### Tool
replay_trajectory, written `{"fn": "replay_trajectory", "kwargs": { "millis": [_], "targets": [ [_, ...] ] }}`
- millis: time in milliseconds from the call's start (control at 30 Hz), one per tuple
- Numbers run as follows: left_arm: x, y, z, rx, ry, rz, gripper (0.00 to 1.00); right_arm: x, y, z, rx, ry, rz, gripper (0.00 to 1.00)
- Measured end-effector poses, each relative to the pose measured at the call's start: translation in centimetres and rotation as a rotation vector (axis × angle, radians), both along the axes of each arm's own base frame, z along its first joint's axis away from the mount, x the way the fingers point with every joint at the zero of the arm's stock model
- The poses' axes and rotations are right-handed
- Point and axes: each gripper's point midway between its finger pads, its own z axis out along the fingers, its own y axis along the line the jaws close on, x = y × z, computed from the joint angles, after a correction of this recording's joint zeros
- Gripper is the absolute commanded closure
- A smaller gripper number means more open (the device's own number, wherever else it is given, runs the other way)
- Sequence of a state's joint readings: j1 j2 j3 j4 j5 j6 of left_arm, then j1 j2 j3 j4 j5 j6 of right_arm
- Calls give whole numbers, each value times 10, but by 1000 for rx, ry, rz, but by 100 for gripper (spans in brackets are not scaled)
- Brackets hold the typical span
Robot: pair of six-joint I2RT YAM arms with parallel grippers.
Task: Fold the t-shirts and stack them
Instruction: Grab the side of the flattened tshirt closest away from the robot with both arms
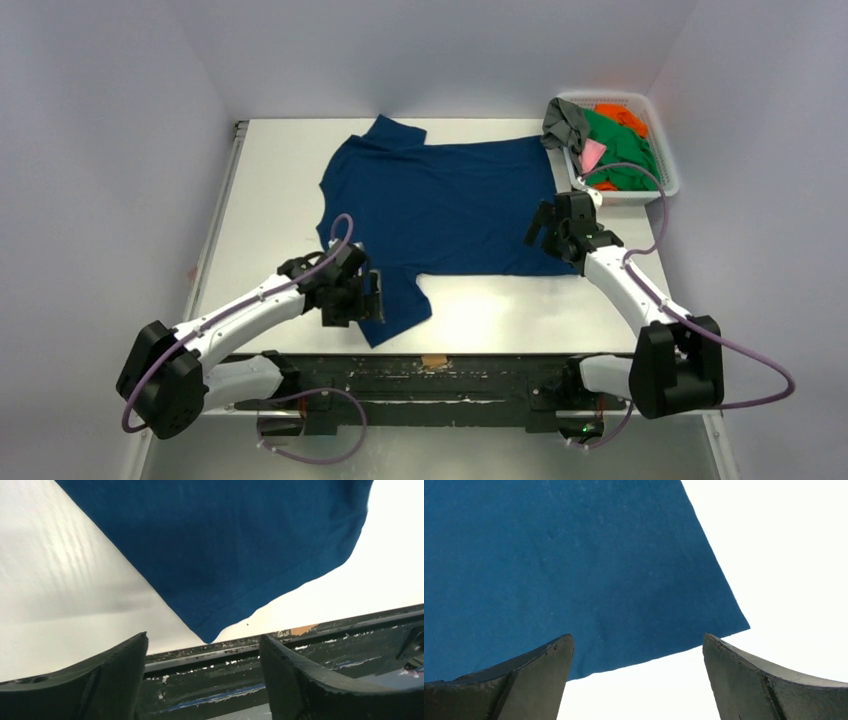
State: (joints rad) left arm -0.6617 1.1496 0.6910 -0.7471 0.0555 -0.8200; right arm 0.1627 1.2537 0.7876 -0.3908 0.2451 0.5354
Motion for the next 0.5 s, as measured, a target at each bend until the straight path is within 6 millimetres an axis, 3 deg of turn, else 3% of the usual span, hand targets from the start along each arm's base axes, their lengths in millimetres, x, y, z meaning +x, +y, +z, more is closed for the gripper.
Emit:
{"fn": "replay_trajectory", "kwargs": {
  "millis": [233, 400, 500],
  "targets": [
    [-27, -21, -25, 40, 88, -85, 52, 0, -5, 13, -10, -57, -27, 4],
    [-31, -24, -38, 110, 143, -108, 60, -4, -11, 8, -34, -48, -47, 5],
    [-31, -25, -40, 137, 148, -115, 76, -8, -16, 4, -46, -46, -67, 6]
  ]
}}
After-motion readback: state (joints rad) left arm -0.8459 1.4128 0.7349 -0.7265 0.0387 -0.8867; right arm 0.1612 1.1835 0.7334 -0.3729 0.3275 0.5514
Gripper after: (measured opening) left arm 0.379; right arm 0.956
